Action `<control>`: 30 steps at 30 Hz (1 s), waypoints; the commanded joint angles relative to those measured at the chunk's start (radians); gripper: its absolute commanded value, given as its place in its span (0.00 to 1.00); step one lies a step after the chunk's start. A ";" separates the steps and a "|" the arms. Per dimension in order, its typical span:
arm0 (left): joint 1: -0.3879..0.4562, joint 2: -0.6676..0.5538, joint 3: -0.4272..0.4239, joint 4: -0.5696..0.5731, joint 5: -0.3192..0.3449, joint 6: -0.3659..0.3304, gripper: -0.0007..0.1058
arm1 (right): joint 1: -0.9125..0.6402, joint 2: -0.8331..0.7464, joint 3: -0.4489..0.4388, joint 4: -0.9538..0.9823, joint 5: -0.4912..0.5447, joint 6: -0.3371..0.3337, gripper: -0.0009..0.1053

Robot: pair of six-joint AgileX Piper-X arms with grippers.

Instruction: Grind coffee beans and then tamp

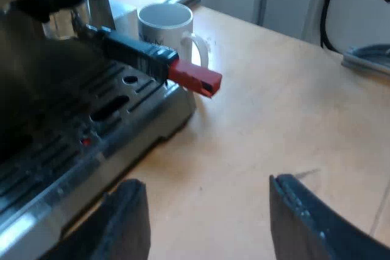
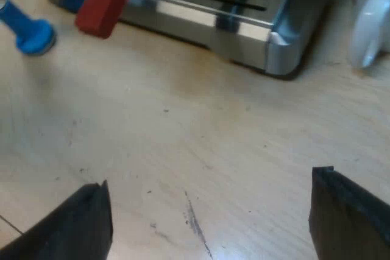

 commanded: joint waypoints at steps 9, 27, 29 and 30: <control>-0.002 0.005 0.248 -0.412 0.127 0.000 0.45 | 0.153 0.004 0.035 -0.158 0.108 -0.016 0.60; -0.002 0.178 0.316 -0.589 0.182 0.022 0.45 | 0.381 0.007 0.224 -0.453 0.274 0.062 0.60; -0.005 0.198 0.315 -0.597 0.185 0.022 0.45 | 0.410 0.014 0.253 -0.492 0.289 0.062 0.60; -0.005 0.207 0.315 -0.605 0.185 0.022 0.45 | 0.434 0.023 0.267 -0.519 0.314 0.066 0.60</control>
